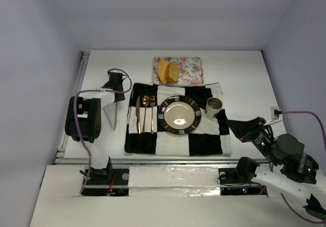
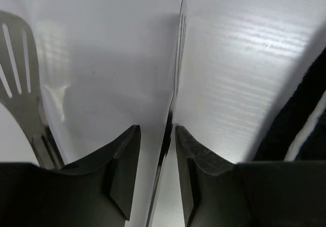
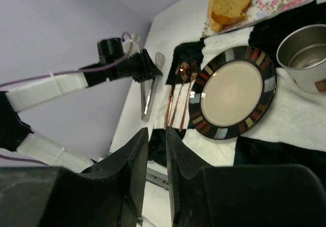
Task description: Place the bread
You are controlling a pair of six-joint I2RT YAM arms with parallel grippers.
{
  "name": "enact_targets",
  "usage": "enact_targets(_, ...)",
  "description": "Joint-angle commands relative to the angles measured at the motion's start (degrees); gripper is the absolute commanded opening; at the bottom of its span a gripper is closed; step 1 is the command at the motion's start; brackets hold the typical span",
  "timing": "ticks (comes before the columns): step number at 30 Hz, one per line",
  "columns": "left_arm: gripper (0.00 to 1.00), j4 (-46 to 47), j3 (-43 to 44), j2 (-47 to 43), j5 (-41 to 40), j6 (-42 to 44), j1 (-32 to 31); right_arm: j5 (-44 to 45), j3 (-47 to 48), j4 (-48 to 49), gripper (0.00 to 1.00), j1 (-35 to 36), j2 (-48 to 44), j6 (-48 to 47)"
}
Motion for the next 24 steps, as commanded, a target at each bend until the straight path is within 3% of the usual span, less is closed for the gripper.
enact_targets(1,0.31,2.05,3.78,1.6,-1.36,1.7,0.1,-1.71,-1.38,3.13,0.27,0.45,2.38,0.71)
enact_targets(4,0.16,2.05,5.1,4.15,-1.98,1.96,0.1,-2.24,-2.08,4.53,0.28,0.45,4.14,0.8)
enact_targets(5,0.0,1.96,5.71,4.5,-2.33,1.96,0.1,-3.02,-2.35,5.06,0.29,0.45,4.58,0.71)
enact_targets(10,0.0,1.52,6.33,0.56,-2.86,0.65,0.1,-7.5,-3.67,11.12,0.46,0.45,10.45,-0.43)
enact_targets(15,0.0,1.87,5.72,-13.84,3.01,-3.3,0.1,-13.57,-3.84,21.02,0.75,0.45,20.12,-2.54)
enact_targets(17,0.0,2.31,4.67,-21.02,5.83,-4.54,0.1,-16.72,-3.67,24.56,0.81,0.45,25.38,-3.07)
enact_targets(20,0.0,2.75,1.96,-28.6,12.5,-7.61,0.1,-19.2,-3.23,32.47,0.95,0.45,30.76,-2.81)
enact_targets(21,0.0,4.41,0.98,-33.68,18.87,-8.66,0.1,-21.64,-3.23,37.01,1.0,0.45,34.25,-2.72)
enact_targets(23,0.0,8.7,-3.21,-40.45,25.76,-13.66,0.1,-24.81,-2.88,42.66,1.0,0.45,37.79,-2.2)
enact_targets(24,0.0,10.82,-4.72,-42.58,33.45,-15.77,0.1,-25.61,-2.53,47.38,1.0,0.45,41.02,-1.84)
